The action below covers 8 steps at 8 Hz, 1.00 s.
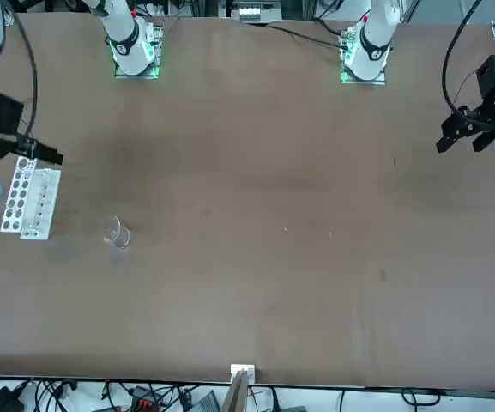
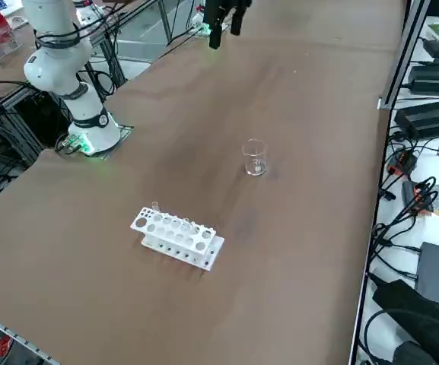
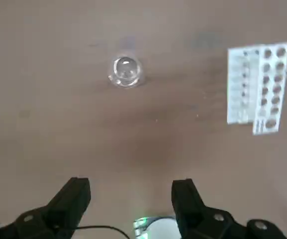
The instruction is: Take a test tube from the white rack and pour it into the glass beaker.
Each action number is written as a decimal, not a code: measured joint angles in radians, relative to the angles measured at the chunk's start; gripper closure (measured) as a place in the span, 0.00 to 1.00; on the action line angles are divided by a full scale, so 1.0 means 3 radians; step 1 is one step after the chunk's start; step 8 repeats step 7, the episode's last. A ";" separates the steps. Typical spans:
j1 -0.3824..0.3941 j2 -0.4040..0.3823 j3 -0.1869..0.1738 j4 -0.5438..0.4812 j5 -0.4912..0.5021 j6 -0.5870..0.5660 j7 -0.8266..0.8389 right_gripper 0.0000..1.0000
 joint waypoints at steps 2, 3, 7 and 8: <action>-0.0121 -0.0516 0.0067 -0.0746 -0.0001 0.0375 -0.0427 0.00; -0.0171 -0.0733 0.0081 -0.1015 -0.0012 0.0491 -0.0496 0.00; -0.0187 -0.0957 0.0101 -0.1280 -0.0086 0.0632 -0.0515 0.00; -0.0187 -0.0957 0.0101 -0.1280 -0.0086 0.0632 -0.0515 0.00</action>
